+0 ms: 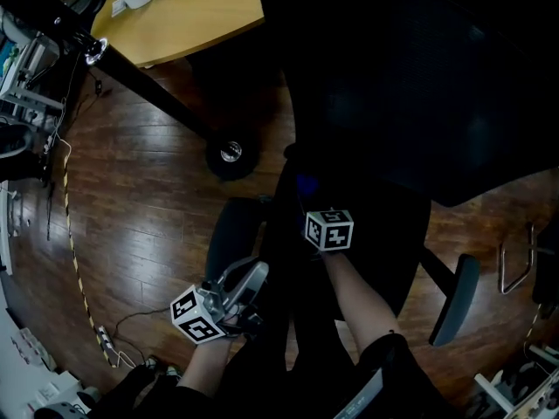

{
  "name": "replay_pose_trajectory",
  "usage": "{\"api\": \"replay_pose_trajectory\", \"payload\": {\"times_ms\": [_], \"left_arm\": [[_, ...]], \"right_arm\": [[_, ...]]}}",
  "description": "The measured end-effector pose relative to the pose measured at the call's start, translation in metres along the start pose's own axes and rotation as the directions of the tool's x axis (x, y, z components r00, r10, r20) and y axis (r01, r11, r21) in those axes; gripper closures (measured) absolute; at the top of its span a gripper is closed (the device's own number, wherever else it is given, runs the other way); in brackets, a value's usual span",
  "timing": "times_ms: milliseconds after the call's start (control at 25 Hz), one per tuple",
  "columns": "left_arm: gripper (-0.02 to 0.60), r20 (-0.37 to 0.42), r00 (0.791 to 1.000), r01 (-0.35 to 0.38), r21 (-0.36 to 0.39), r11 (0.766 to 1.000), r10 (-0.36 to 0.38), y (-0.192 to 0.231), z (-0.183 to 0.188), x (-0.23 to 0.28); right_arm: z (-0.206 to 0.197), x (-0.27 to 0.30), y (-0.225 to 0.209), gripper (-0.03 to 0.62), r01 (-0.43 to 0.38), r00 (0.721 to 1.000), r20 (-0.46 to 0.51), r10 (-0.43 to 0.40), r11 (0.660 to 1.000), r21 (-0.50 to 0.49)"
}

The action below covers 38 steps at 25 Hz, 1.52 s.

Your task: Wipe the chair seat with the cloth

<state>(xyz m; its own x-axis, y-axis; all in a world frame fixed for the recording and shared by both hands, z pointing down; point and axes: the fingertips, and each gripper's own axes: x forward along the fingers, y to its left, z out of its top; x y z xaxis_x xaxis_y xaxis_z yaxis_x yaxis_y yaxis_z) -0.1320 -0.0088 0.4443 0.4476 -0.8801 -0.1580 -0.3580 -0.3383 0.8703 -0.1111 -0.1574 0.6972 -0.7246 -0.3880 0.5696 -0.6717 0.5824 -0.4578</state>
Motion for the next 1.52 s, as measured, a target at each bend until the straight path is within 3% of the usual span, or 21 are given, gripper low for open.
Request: {"api": "replay_pose_trajectory", "payload": {"times_ms": [160,400,600,760,1080,1200,1520], "left_arm": [[0.581,0.016,1.0,0.004,-0.015,1.0,-0.004,0.001,0.002,-0.009],[0.581,0.01,1.0,0.015,-0.019,1.0,-0.015,0.001,0.007,-0.014],[0.581,-0.03,0.999,0.035,-0.008,0.999,-0.036,-0.001,0.005,-0.011],[0.581,-0.074,0.996,0.039,-0.011,0.999,-0.04,-0.001,-0.006,-0.004],[0.581,-0.15,0.986,0.069,-0.019,0.997,-0.071,-0.005,-0.031,0.019],[0.581,-0.17,0.982,0.074,-0.02,0.997,-0.077,-0.008,-0.038,0.029],[0.581,-0.155,0.985,0.069,-0.023,0.997,-0.072,-0.015,-0.042,0.028]], "right_arm": [[-0.021,0.035,0.043,0.534,-0.037,0.996,-0.078,0.034,0.999,-0.038],[-0.032,0.038,0.034,0.534,0.022,0.996,-0.082,-0.03,0.994,-0.104],[-0.041,0.006,-0.025,0.534,0.139,0.988,-0.059,-0.143,0.988,-0.068],[-0.05,-0.051,-0.097,0.534,0.272,0.96,-0.052,-0.274,0.961,-0.042],[-0.062,-0.204,-0.241,0.534,0.542,0.841,-0.032,-0.541,0.839,0.046],[-0.063,-0.233,-0.263,0.534,0.574,0.818,0.001,-0.575,0.816,0.068],[-0.059,-0.237,-0.267,0.534,0.57,0.82,0.015,-0.572,0.819,0.064]]}}
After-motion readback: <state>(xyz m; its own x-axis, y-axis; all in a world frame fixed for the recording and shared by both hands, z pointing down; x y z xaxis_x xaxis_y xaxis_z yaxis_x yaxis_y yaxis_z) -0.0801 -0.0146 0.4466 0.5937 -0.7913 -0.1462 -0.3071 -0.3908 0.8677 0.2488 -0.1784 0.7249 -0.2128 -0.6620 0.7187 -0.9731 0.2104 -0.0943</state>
